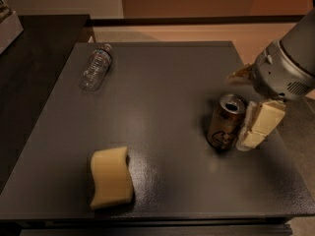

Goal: Move orange can near sponge

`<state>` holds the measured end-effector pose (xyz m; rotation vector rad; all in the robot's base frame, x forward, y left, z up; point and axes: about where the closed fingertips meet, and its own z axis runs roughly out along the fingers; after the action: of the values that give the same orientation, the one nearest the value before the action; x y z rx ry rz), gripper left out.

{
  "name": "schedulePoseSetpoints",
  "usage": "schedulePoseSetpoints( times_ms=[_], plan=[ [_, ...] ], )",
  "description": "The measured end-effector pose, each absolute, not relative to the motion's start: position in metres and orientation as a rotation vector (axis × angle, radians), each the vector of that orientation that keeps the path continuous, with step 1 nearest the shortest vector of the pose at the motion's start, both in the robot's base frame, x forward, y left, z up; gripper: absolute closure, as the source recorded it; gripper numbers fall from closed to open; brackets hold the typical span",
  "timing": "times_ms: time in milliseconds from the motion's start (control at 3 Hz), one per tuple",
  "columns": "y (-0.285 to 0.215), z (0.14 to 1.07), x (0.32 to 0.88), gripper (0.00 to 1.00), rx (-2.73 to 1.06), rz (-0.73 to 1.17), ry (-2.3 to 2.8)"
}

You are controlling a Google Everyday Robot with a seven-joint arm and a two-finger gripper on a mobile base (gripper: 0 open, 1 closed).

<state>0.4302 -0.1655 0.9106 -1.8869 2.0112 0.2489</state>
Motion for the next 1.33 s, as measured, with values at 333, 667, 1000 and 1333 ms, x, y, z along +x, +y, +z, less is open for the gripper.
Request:
schedulePoseSetpoints(
  times_ms=[333,667,1000,1333],
  plan=[
    [-0.162,0.907,0.428,0.41,-1.891,0.263,2.006],
    [-0.159,0.909,0.427,0.64,-1.893,0.276,1.993],
    [-0.146,0.919,0.422,0.88,-1.912,0.310,1.957],
    [-0.119,0.930,0.414,1.00,-1.973,0.363,1.894]
  ],
)
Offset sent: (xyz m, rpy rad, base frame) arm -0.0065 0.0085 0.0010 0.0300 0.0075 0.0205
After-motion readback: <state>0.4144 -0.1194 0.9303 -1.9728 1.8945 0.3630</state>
